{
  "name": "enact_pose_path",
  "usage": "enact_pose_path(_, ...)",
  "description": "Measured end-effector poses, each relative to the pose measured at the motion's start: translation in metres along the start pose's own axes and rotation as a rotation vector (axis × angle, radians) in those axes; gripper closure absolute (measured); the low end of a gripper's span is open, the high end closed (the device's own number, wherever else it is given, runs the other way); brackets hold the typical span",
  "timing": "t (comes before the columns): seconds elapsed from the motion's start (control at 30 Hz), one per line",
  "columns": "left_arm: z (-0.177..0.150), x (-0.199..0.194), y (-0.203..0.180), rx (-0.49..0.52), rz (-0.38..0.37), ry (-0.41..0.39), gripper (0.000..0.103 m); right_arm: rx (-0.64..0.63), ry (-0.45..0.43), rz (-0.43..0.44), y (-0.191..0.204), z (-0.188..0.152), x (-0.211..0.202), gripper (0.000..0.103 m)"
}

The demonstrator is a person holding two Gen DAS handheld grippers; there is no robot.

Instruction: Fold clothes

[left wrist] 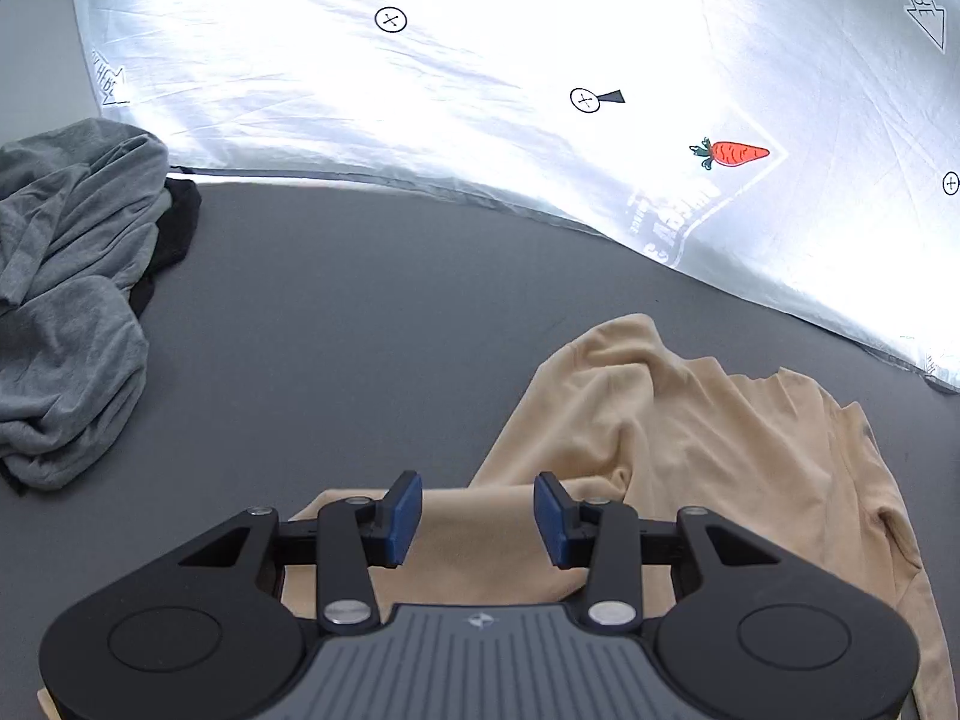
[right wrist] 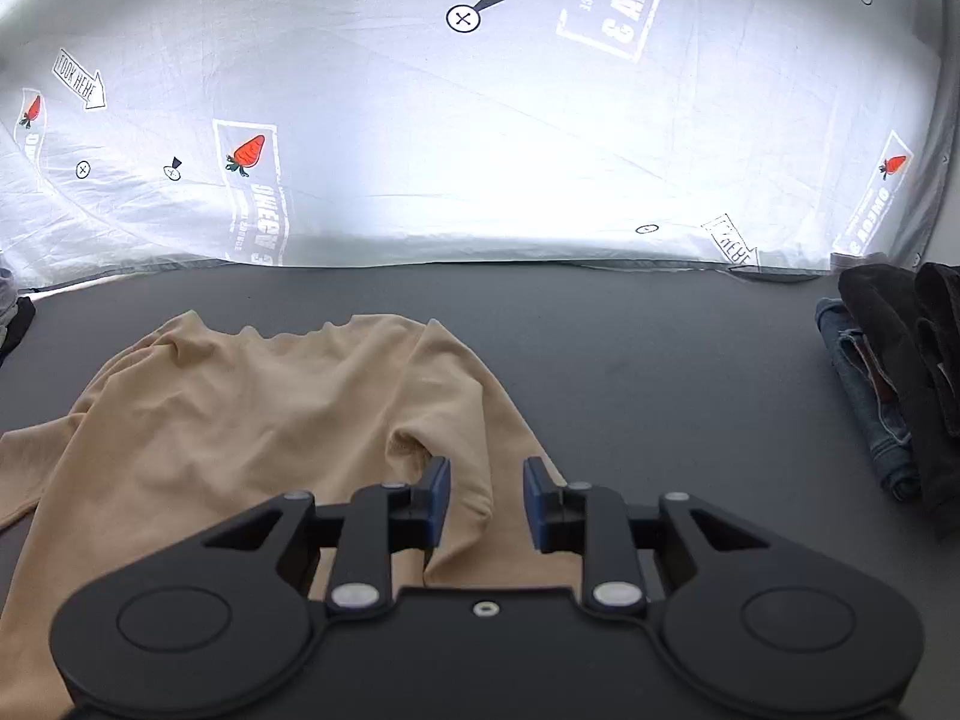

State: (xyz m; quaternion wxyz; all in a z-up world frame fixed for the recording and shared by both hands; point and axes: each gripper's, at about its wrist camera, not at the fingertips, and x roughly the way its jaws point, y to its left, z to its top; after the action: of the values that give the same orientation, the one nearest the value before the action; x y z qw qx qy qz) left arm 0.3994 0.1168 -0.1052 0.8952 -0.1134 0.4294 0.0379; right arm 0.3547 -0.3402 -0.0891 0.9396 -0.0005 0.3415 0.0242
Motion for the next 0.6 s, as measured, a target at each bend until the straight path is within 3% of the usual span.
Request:
enact_pose_path(0.13, 0.048, 0.068, -0.027, 0.083, -0.038, 0.04, 0.059, -0.003, 0.023, 0.039, 0.009, 0.041, 0.063, 0.077)
enact_pose_path(0.2, 0.051, 0.079, -0.032, 0.1, -0.042, 0.038, 0.059, -0.04, 0.048, 0.036, 0.018, 0.057, 0.103, 0.075)
enact_pose_path(0.3, 0.054, 0.095, -0.04, 0.126, -0.048, 0.036, 0.056, -0.108, 0.081, 0.024, 0.032, 0.073, 0.158, 0.066)
enact_pose_path(0.37, 0.057, 0.107, -0.045, 0.143, -0.052, 0.034, 0.048, -0.147, 0.103, 0.026, 0.041, 0.078, 0.194, 0.055)
enact_pose_path(0.43, 0.059, 0.118, -0.05, 0.16, -0.056, 0.032, 0.048, -0.131, 0.146, 0.046, 0.043, 0.079, 0.222, 0.056)
enact_pose_path(0.47, 0.06, 0.123, -0.052, 0.168, -0.058, 0.031, 0.049, -0.116, 0.161, 0.061, 0.042, 0.079, 0.231, 0.069)
enact_pose_path(0.5, 0.062, 0.129, -0.055, 0.177, -0.06, 0.031, 0.071, -0.096, 0.159, 0.082, 0.041, 0.078, 0.232, 0.077)
enact_pose_path(0.53, 0.063, 0.134, -0.057, 0.185, -0.062, 0.03, 0.091, -0.076, 0.158, 0.102, 0.039, 0.078, 0.234, 0.098)
enact_pose_path(0.57, 0.064, 0.14, -0.06, 0.194, -0.065, 0.029, 0.1, -0.068, 0.153, 0.113, 0.039, 0.078, 0.234, 0.099)
enact_pose_path(0.6, 0.065, 0.145, -0.062, 0.202, -0.067, 0.028, 0.1, -0.081, 0.138, 0.101, 0.041, 0.077, 0.23, 0.099)
